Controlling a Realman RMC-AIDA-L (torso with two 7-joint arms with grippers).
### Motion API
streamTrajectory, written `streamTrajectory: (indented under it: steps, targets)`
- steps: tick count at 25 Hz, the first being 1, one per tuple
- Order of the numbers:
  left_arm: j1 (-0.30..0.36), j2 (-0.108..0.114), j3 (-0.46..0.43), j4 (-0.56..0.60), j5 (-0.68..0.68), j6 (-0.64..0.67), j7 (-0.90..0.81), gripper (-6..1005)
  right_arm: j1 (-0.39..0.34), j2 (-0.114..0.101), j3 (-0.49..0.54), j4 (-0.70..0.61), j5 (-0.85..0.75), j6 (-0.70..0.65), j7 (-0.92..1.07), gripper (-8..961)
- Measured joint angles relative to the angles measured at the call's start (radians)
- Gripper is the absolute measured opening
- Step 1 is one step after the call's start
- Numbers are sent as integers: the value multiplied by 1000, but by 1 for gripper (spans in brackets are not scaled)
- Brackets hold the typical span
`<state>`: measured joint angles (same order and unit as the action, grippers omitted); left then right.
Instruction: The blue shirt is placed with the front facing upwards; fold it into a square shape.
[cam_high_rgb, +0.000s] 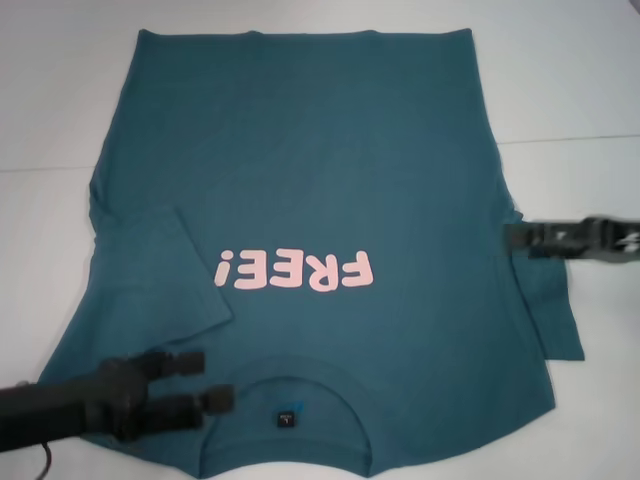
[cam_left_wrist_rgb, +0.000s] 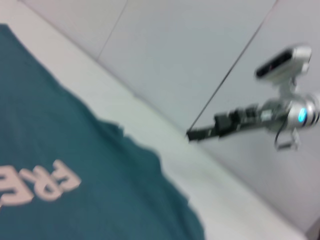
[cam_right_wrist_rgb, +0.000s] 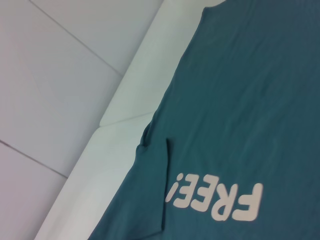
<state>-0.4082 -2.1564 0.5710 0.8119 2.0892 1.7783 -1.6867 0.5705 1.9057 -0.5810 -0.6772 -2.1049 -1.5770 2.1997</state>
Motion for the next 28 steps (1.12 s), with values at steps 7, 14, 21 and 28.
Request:
streamTrajectory:
  steps: [7,14,21,28]
  targets:
    - [9,-2,-61,1,-63,59,-44,952,-33,-53,36,-90,-13,-73,89,941]
    - [11,-2,-44,-5,-58,72,-130,952,-35,-133,38,-20,-108,-19,291,941]
    - [3,-3,-52,-6,-69,87,-181,952,31,-169,33,-29,-308,-7,395,941]
    - [2,-5,-51,-11,-93,79,-182,952,67,-146,31,3,-346,121,405,941]
